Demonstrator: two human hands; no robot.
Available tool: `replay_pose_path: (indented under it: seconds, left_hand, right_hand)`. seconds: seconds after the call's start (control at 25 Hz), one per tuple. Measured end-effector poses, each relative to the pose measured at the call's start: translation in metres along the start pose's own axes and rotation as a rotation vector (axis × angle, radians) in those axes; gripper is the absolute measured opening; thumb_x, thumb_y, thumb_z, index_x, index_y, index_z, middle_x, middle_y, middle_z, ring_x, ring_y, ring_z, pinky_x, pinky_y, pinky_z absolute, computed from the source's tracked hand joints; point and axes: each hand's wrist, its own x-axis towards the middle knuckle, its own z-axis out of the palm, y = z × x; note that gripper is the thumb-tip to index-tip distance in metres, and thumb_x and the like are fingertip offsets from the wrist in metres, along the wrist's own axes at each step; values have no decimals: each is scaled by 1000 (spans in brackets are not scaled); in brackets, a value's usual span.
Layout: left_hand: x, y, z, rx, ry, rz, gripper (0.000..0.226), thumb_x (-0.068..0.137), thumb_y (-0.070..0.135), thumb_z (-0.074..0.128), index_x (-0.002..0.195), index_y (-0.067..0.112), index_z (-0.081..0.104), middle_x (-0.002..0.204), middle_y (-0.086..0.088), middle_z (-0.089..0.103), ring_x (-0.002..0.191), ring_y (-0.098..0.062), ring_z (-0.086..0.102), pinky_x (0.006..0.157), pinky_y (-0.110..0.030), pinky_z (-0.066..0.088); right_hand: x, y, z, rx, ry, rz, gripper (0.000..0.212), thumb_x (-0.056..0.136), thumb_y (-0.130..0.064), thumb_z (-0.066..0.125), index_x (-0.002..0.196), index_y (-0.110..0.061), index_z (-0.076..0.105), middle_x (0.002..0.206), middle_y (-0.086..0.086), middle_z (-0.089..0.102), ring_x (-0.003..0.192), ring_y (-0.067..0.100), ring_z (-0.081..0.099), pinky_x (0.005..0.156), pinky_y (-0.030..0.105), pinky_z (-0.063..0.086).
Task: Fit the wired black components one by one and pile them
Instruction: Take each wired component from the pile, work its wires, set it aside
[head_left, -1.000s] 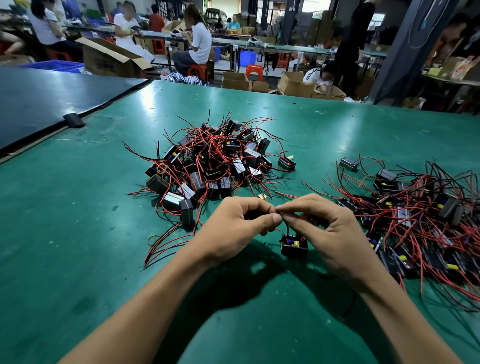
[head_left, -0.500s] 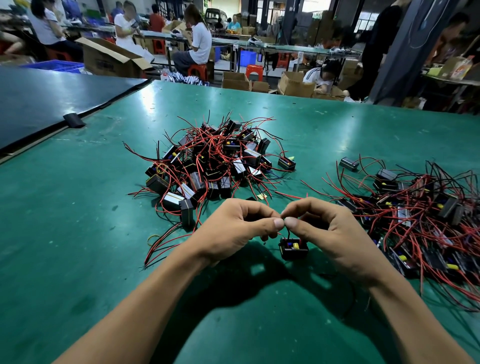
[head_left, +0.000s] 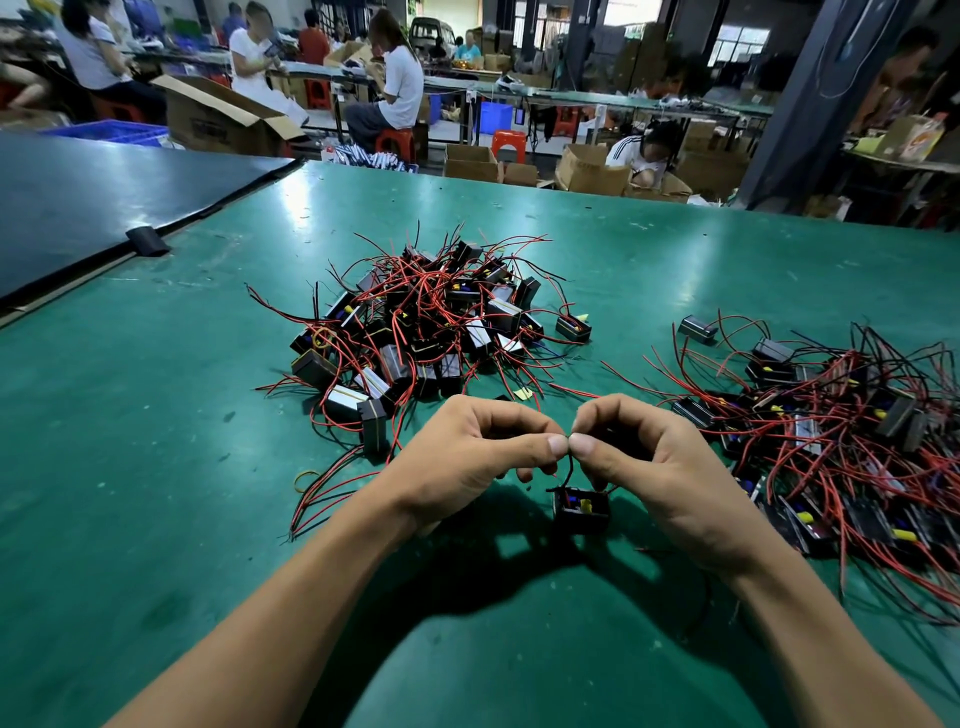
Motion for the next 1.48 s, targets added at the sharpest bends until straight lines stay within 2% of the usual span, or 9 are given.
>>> replay_pose_path:
  seconds: [0.16,0.32,0.56,0.72,0.88,1.0,1.16,1.36,1.48]
  left_hand:
    - [1,0,3,-3,102,14,8,88,6,68,84,2,72,66,1,66,56,0,53,56,-10,40]
    - [2,1,4,68,114,20,11,90,7,66,85,1,72,66,1,65,58,-4,53,60,-14,44]
    - [3,2,-1,95,105,-15,11,89,7,67,79,7,72,61,6,63,55,-5,49,59,-11,41]
    - [2,1,-6,106,60,-12,12,89,7,66,79,6,72,59,7,61,57,-9,47,59,-12,40]
    - [1,1,-10,88,-2,-10,11,90,7,66,81,4,72,64,2,62,59,-9,49,58,-14,41]
    - [1,0,-12,90,-13,-20,12,89,10,67,86,1,74,66,-1,65,61,-10,51,57,-15,42]
    - [1,-1,-13,87,-5,-21,10,88,13,70,84,6,76,67,-1,67,61,-10,51,58,-15,42]
    - [1,0,-8,87,42,-14,9,87,13,71,81,8,76,65,-2,68,61,-12,51,58,-17,42]
    - [0,2,-3,184,86,23,9,87,12,71,83,8,77,66,0,71,59,-5,55,59,-14,43]
  right_hand:
    - [1,1,7,-150,119,-76,5,87,-15,70,86,-17,65,71,-11,64,61,9,54,63,17,47]
    - [1,2,4,-420,187,-224,17,86,-7,75,85,-22,68,76,-14,66,64,7,57,65,16,45]
    - [1,2,4,-656,219,-474,12,81,-1,78,88,-11,75,83,-4,66,71,7,59,67,11,41]
    - [1,2,4,-593,183,-445,14,83,-7,77,95,-15,78,89,-7,70,74,8,63,65,18,47]
    - [1,1,1,-472,146,-326,12,82,-20,76,93,-23,78,85,-11,71,63,17,61,58,35,50]
    - [1,2,0,-453,127,-296,11,82,-24,75,93,-22,79,84,-10,71,62,19,60,58,39,50]
    - [0,1,1,-469,137,-283,8,83,-25,74,89,-22,78,81,-10,70,62,19,58,58,33,48]
    - [-2,-2,7,-522,189,-244,10,88,-25,75,78,-26,70,72,-16,62,59,8,51,60,14,38]
    - [-3,-4,7,-502,201,-130,14,84,-29,67,72,-22,68,62,-16,57,55,2,47,56,11,35]
